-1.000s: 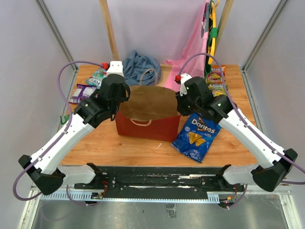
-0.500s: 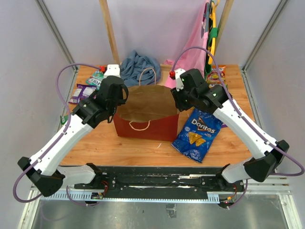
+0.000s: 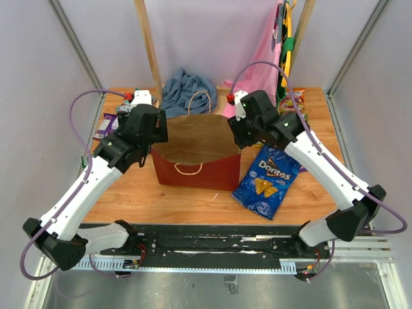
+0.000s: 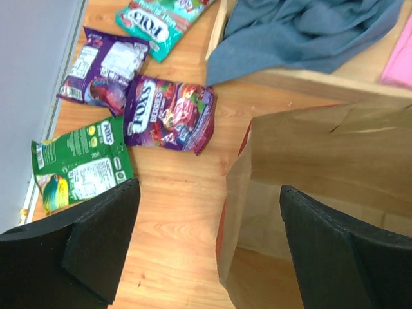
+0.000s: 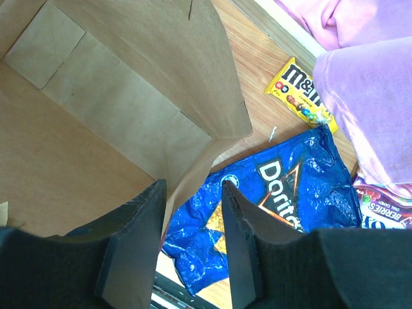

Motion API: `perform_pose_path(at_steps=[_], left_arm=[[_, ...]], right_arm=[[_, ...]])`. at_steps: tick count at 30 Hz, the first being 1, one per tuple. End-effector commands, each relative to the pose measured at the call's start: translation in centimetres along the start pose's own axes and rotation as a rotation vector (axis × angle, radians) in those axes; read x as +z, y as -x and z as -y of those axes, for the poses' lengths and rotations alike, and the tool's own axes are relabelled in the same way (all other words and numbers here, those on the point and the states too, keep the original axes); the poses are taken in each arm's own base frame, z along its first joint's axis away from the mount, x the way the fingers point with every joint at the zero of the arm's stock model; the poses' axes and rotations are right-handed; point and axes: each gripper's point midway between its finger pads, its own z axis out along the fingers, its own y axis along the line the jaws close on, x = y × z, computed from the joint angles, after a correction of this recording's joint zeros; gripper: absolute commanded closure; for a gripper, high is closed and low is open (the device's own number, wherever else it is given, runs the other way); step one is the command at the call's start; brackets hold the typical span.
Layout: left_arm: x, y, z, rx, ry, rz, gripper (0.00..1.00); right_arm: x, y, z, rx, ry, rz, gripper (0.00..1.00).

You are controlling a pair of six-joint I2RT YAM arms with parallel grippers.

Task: Take the snacks out of the paper bag
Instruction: Place the paper bag at the center of the board.

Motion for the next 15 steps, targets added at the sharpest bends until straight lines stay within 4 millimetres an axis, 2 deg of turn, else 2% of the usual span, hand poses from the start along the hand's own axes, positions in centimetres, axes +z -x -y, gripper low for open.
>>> perform_pose_path(at_steps=[1,4,6,10,13,15], left_arm=[[1.9,-1.9,-0.1,0.029,0.008,-0.062,0.12],[3.2,-2.8,-0.2,0.03,0.002,-0.096,0.25],[3.8,-3.4,-0.1,0.032,0.001,-0.115,0.38],[4.3,-3.6,0.4,0.035,-0.02,-0.124,0.55],[4.3,-3.0,1.0,0.025,-0.048,-0.106,0.73],[4.3,-2.7,1.3,0.022,-0.064,-0.095,0.79]], right_arm=[[-0.3,0.4,0.7,0.002,-0.023,0.005,0.59],[0.1,0.2,0.7,0.002,-0.022,-0.004,0.59],[0.3,0.1,0.8,0.001,-0.027,-0.008,0.59],[0.9,0.1,1.0,-0.002,-0.043,-0.015,0.62],[1.5,0.4,1.4,-0.001,-0.065,-0.01,0.7],[2.0,0.8,1.6,0.003,-0.077,-0.001,0.78]])
